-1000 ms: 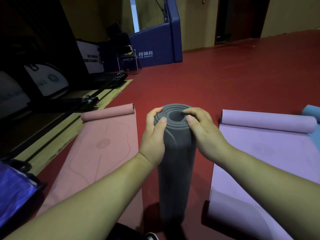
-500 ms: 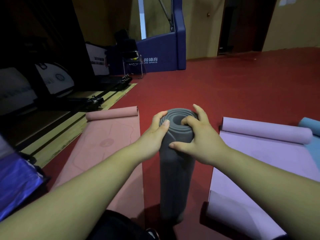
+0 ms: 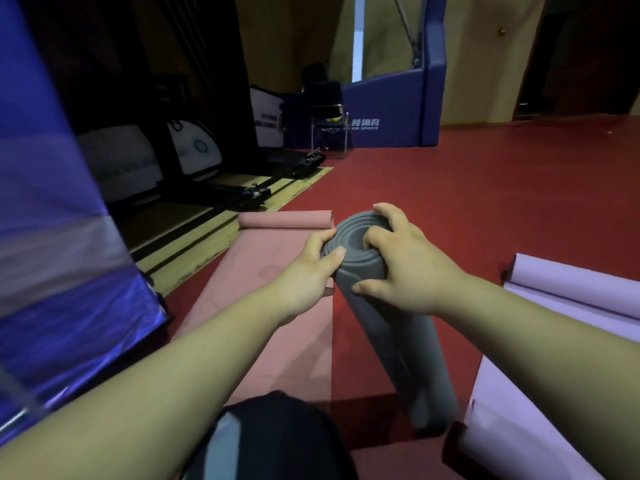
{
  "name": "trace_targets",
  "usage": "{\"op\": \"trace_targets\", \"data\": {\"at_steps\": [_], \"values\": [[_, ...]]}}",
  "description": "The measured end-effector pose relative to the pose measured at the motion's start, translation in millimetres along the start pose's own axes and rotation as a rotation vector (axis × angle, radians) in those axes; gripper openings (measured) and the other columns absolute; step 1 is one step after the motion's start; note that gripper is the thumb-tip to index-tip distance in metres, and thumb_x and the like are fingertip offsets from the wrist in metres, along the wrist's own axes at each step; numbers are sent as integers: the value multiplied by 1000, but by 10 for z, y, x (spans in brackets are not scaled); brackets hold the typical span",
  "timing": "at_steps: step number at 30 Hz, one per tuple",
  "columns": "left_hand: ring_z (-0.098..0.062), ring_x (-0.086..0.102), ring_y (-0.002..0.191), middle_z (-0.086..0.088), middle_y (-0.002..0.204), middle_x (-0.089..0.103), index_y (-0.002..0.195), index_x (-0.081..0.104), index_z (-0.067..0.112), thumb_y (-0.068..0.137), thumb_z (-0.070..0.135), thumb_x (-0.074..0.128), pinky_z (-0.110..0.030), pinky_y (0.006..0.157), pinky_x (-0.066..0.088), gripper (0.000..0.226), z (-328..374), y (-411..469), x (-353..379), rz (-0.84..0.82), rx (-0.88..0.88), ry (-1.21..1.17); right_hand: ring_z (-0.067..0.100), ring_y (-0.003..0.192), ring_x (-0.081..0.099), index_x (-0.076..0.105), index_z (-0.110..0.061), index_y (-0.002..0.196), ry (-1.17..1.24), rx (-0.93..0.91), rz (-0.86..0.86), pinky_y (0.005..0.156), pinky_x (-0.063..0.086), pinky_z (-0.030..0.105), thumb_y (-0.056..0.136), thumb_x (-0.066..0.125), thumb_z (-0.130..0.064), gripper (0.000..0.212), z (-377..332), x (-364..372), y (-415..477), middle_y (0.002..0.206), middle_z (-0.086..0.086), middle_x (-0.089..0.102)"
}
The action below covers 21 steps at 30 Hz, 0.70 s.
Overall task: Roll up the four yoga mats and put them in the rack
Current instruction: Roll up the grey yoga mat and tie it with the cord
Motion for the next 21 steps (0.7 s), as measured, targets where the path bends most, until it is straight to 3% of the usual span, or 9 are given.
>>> {"op": "trace_targets", "data": {"at_steps": [5,9,12,17,19,21], "values": [[-10,63,117,9,136,59,144,42,41,108,38,41,-41,94,53,35,-939,-300,-603,177,-126,-163,37,140,29,53,-23,108,-28,-157,-159,110,40,50,68,77,-60,60,-492,802,294,162,6,11],[-9,66,102,8,123,67,139,46,42,108,35,43,-36,87,51,33,-1576,-640,-1267,343,-226,-273,33,145,23,59,-24,105,22,-317,-277,114,34,46,62,80,-59,59,-1013,1447,575,163,10,18],[-17,63,107,3,125,65,133,48,31,99,35,51,-33,79,47,35,-2144,-1018,-1741,513,-338,-319,33,146,22,61,-24,111,-5,-421,-403,117,32,44,62,84,-58,63,-1406,2012,707,164,11,18],[-14,63,88,0,101,68,111,60,27,100,21,50,-32,76,47,16,-3199,-1961,-2161,761,-498,-223,39,143,26,62,-25,111,-61,-533,-612,112,38,51,56,77,-68,72,-1946,2901,739,162,12,20],[-16,57,74,0,87,65,101,62,33,86,35,59,-31,71,46,15,-3640,-2310,-2152,778,-562,-164,40,142,27,62,-26,114,-75,-577,-660,109,40,52,57,81,-66,72,-2133,3180,660,162,11,21],[-11,51,63,3,80,61,103,60,32,78,38,64,-25,62,44,27,-3959,-2541,-2065,713,-592,-77,38,142,27,62,-26,116,-91,-620,-702,109,41,51,59,84,-63,71,-2303,3395,544,163,10,20]]}}
Point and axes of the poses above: each hand's wrist, its own y-axis towards the middle knuckle, its own x-axis out of the palm, z = x × y, the point moved 7 cm from there along y, towards the middle knuckle
